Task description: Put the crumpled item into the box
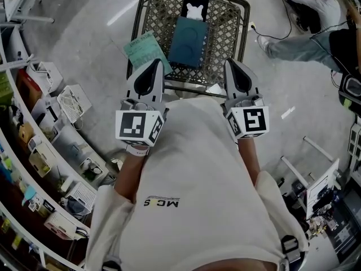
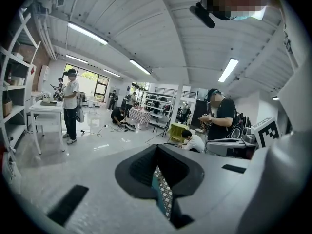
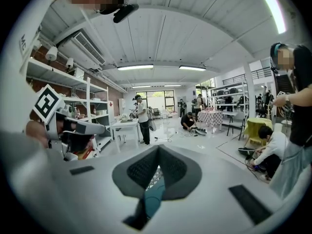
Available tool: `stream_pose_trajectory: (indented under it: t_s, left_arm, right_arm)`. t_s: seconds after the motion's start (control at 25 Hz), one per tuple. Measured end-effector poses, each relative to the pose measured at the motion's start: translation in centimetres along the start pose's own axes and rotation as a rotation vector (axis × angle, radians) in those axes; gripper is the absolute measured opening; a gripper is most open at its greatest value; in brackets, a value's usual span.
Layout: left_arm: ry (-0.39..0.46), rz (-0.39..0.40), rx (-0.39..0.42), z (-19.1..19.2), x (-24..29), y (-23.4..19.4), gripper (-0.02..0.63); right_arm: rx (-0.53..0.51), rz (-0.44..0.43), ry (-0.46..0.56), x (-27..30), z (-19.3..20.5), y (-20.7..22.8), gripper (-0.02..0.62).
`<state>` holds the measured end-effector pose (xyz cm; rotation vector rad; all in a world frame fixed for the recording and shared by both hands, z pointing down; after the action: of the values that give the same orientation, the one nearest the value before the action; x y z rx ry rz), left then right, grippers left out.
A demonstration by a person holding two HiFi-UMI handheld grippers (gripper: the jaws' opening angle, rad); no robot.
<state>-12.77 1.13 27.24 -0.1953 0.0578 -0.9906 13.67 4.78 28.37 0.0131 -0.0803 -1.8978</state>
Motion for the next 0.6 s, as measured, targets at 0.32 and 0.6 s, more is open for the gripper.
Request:
stream_pose_trajectory:
  t_s: [0.32,0.6]
  left_arm:
    - [0.000,-0.002,-0.004,0.16,0.24,-0.27,0.023]
    - [0.004,-0.011,-0.004,0.06,0.20,-0.49,0.023]
  right_arm:
    - [-0.004,-0.005,-0.002,0.44,-0.11,-0.19,0.015]
    - [-0.012,-0.002,-0.021,0.92,0.25,-0.17,0.015]
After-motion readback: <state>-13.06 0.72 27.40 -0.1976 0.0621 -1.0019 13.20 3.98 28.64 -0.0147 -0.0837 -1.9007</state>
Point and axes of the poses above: the fingertips, and each gripper's own axes: x forward along the fingers, y to its right, z out of its underside, the point moved 10 cm from there along -x, backward along the fingers, and after that the axes turned 14 degrees about y, right-handed, at the moved point
